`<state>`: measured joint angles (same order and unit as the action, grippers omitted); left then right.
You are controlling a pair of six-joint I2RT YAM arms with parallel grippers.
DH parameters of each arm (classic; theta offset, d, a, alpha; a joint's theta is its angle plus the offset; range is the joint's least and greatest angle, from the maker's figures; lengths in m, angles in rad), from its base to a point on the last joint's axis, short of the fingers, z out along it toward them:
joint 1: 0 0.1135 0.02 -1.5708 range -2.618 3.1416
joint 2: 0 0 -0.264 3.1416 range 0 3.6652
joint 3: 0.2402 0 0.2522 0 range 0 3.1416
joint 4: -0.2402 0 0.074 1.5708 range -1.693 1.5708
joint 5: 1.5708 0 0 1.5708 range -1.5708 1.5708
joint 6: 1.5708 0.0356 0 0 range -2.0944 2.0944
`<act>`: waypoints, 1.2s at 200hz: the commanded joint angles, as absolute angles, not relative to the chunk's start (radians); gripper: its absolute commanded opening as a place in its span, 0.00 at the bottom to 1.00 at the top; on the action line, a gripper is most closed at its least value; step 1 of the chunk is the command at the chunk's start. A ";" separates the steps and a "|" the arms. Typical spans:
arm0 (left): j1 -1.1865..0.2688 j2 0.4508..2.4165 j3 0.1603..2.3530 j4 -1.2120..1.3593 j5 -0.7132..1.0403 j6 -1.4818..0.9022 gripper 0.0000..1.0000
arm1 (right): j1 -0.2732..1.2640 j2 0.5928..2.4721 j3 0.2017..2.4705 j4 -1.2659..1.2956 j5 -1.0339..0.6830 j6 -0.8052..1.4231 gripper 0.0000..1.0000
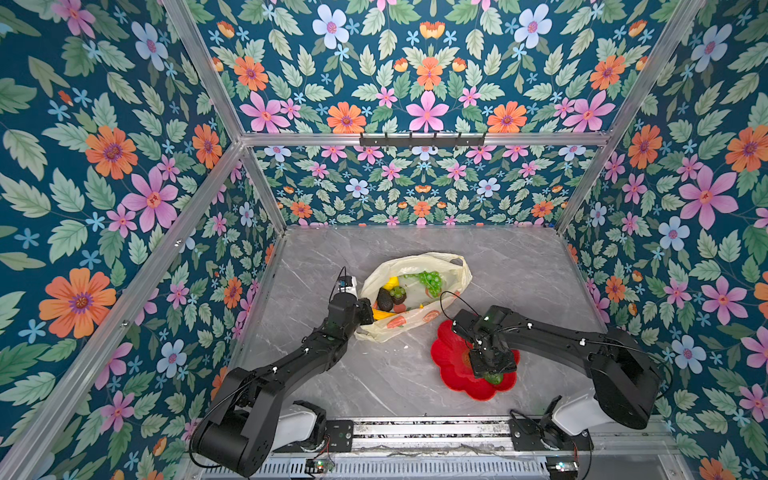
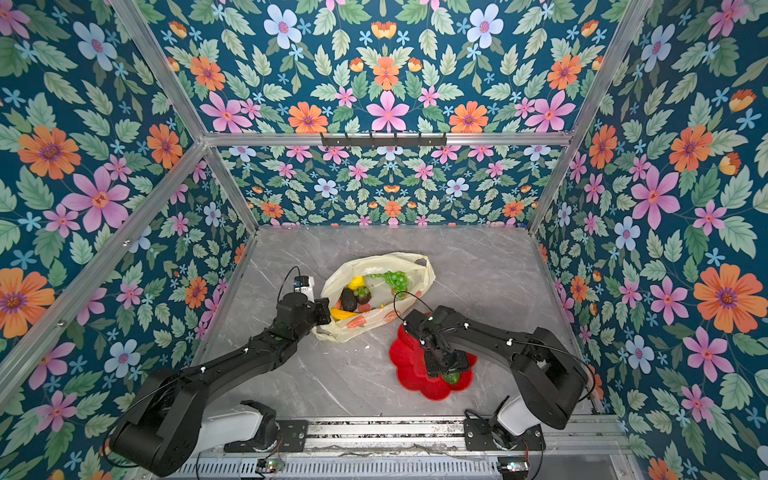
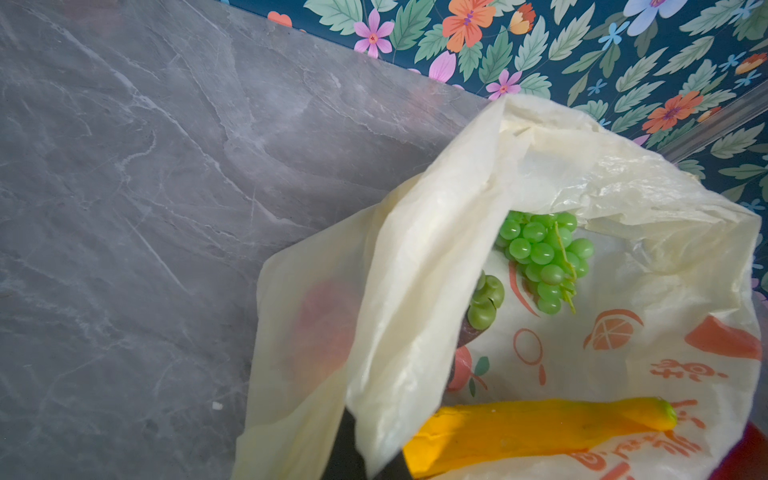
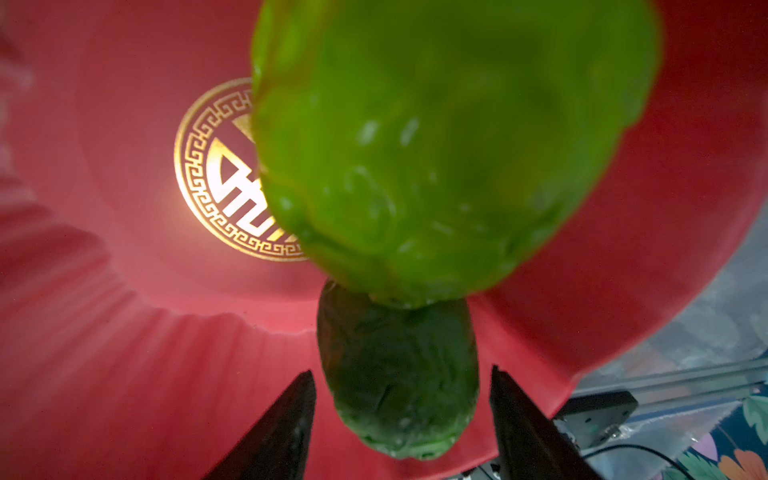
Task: Take the fake fruits out of the plastic bag
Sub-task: 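Lower the avocado into the red bowl and open the right gripper, then move the open right gripper back over the bag opening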
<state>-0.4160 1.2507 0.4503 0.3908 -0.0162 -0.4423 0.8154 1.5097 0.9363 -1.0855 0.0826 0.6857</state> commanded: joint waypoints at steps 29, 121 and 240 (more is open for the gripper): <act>-0.415 1.250 0.456 0.396 -0.029 -0.436 0.00 | 0.820 1.507 0.947 -1.170 0.137 0.759 0.69; -0.415 1.249 0.455 0.397 -0.028 -0.437 0.00 | 0.824 1.431 0.973 -1.150 0.139 0.766 0.72; -0.414 1.268 0.463 0.396 -0.017 -0.437 0.00 | 0.827 1.346 1.230 -0.793 0.169 0.607 0.71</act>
